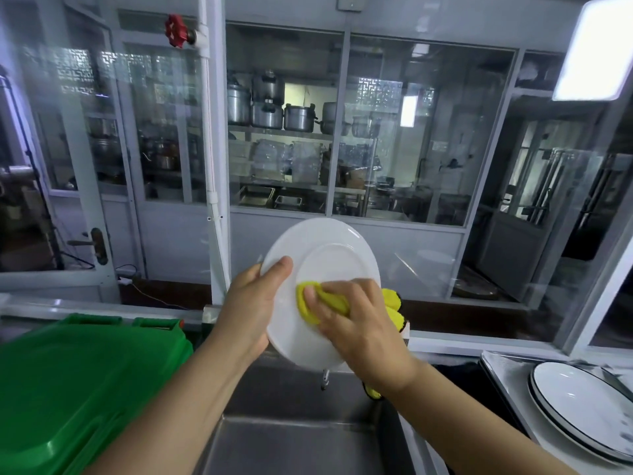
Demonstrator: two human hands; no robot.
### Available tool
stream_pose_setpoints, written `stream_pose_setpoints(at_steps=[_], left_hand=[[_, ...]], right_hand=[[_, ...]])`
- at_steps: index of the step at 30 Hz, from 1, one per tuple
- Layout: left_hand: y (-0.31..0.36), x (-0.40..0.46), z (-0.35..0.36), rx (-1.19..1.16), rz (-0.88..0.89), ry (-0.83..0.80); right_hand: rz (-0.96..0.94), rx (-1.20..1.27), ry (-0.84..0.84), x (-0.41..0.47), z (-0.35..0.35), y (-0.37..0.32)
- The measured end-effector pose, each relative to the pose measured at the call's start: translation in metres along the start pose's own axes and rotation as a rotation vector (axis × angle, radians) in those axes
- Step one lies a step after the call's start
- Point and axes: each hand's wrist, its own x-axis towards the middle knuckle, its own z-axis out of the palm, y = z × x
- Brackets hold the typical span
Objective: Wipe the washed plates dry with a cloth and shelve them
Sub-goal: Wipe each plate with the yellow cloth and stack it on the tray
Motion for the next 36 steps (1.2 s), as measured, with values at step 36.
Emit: stream_pose_setpoints(at_steps=[36], left_hand=[[0.014, -0.002, -0.012, 0.146, 0.042, -0.375]], right_hand=[[1.141, 0.846, 0.337, 0.036, -0.032, 0.024]])
